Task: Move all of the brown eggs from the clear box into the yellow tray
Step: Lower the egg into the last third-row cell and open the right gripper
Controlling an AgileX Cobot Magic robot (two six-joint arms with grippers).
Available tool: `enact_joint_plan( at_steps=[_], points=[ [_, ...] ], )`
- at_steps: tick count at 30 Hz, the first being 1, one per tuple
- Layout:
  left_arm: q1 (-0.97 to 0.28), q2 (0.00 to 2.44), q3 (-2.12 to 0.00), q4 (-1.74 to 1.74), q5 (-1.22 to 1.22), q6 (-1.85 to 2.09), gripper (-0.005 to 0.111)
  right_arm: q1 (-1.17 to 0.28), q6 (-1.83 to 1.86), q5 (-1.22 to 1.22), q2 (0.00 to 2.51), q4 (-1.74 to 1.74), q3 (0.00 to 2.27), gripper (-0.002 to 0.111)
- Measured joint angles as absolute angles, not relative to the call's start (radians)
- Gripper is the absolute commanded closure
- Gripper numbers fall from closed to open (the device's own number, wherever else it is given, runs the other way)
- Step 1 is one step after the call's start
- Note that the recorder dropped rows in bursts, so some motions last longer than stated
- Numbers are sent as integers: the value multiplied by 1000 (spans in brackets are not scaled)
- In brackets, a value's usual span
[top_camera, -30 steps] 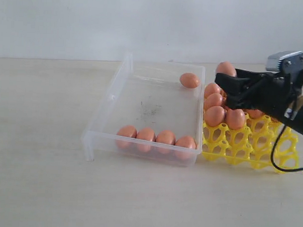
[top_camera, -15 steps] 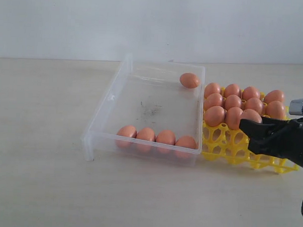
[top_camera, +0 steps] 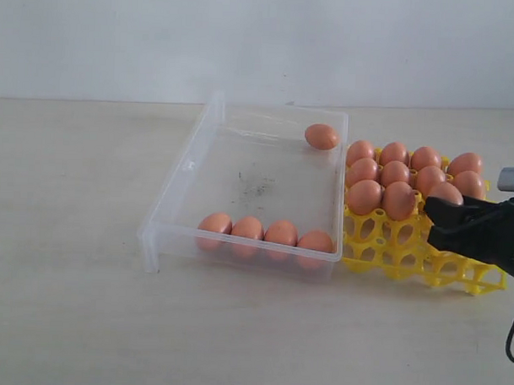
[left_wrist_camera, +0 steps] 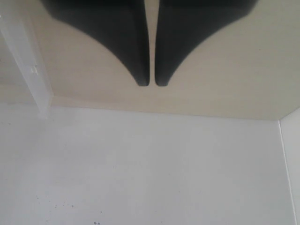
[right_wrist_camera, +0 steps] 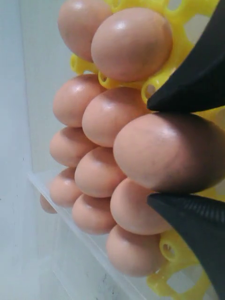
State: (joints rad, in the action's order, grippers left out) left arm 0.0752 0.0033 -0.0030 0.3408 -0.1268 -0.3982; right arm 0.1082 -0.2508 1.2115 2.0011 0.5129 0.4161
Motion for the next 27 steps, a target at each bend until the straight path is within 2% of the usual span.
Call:
enact_joint_plan(
  at_steps=[14,15,19,24,27],
  points=[
    [75,3,-3,341,-127,-398,103,108,-337,1215,2051,560,479,107],
    [75,3,-3,341,-127,-398,103,108,-348,1215,2051,553,479,103],
    [75,3,-3,341,-127,-398,103,108,-349,1215,2051,567,479,64],
    [75,3,-3,341,-127,-398,103,108,-349,1215,2051,572,481,60],
    [75,3,-3,341,-127,-398,103,108,-349,1215,2051,572,481,35]
  ],
)
